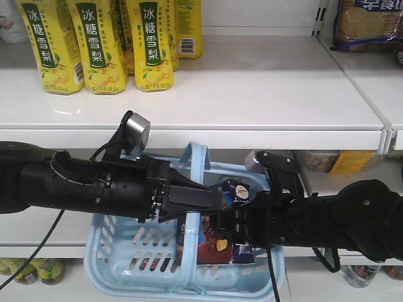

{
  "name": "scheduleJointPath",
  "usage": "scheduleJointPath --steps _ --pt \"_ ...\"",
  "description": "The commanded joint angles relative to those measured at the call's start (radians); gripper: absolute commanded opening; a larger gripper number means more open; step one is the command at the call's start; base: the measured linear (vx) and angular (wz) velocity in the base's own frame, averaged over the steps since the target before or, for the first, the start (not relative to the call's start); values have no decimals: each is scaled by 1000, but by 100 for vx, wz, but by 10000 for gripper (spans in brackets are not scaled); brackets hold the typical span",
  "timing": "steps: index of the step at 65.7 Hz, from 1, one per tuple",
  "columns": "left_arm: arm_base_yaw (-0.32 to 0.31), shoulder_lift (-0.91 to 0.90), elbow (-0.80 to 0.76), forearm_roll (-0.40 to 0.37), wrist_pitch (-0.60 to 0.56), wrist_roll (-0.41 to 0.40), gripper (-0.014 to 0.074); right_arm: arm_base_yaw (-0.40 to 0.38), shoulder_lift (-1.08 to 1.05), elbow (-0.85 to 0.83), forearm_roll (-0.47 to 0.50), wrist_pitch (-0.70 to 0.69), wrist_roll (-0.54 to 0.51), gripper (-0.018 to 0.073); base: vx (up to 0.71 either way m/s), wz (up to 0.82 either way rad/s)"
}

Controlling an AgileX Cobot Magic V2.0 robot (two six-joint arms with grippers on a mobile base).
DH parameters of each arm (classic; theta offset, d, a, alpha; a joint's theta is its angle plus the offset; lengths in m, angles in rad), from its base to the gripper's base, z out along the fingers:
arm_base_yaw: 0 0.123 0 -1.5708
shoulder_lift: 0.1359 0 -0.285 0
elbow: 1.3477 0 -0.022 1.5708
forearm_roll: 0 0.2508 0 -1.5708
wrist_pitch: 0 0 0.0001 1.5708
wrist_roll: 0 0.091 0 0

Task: Left arm holds basket, right arm returns cookies
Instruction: 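Close the right gripper on the Danisa Chocofello box and lift it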

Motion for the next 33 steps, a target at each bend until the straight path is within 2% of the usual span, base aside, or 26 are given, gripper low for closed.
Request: scheduleJointPath --steps 1,9,15,33 --pt "2 -43 -35 -145 41 15 -6 -10 -69 -20 4 3 -1 162 0 0" --pt "2 -43 -35 -145 41 15 -6 -15 -114 13 -33 -20 34 162 0 0" --pt "2 -43 -35 -144 41 15 -6 -46 -150 33 -53 15 48 162 0 0" --pt "2 -43 -35 -145 41 15 -6 -219 -320 34 -131 182 64 165 0 0"
